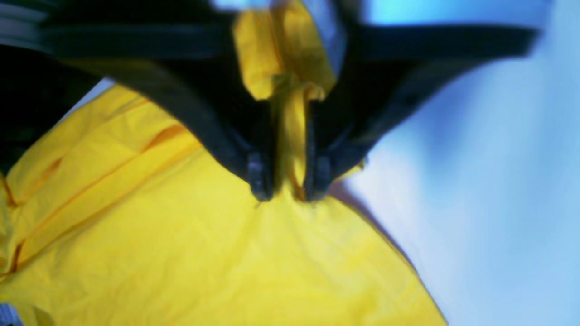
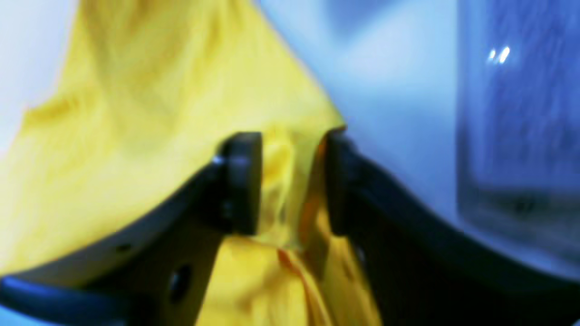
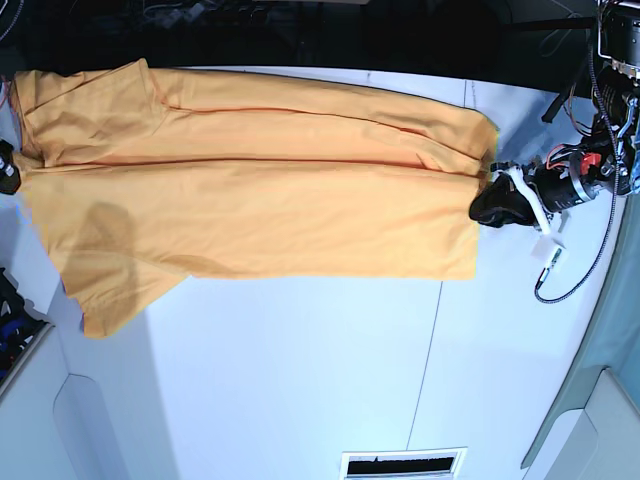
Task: Layout the t-shirt on the table in an organized manner, then fold the t-shirt properly
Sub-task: 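Grasp the shirt side edge with both grippers and fold it over lengthwise, then regrasp the shirt edge with both grippers and pull it toward the robot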
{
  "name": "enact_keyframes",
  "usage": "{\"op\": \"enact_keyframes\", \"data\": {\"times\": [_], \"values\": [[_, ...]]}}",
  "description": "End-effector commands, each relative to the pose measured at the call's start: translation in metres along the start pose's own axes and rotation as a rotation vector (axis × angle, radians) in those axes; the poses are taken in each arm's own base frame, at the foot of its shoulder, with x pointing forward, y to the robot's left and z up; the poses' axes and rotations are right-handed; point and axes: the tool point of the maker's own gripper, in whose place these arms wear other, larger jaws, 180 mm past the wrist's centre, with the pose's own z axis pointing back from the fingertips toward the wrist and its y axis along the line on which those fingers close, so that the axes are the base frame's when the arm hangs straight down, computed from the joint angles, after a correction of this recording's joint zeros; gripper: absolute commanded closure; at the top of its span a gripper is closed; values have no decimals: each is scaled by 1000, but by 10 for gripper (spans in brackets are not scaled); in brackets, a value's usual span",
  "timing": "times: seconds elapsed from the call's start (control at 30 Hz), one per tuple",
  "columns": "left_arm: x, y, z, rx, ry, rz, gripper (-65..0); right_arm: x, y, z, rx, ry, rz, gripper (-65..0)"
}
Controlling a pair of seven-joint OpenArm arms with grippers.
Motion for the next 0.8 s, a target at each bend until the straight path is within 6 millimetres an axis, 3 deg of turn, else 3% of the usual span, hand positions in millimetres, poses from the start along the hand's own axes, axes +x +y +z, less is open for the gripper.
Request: {"op": "enact_keyframes", "data": {"times": [0.0, 0.3, 0.47, 0.6, 0.77], "values": [[18, 3, 6, -2, -46, -22, -204, 35, -1, 7, 1, -101, 17, -244], [16, 3, 6, -1, -34, -23, -212, 116, 22, 0, -4, -296, 57, -244], [15, 3, 6, -1, -27, -22, -214, 153, 27, -16, -116, -332, 107, -244], [14, 3, 6, -2, -27, -22, -296, 151, 36, -50, -169, -275, 174, -244], [16, 3, 6, -2, -33, -21, -303, 106, 36, -91, -185, -139, 250, -244]]}}
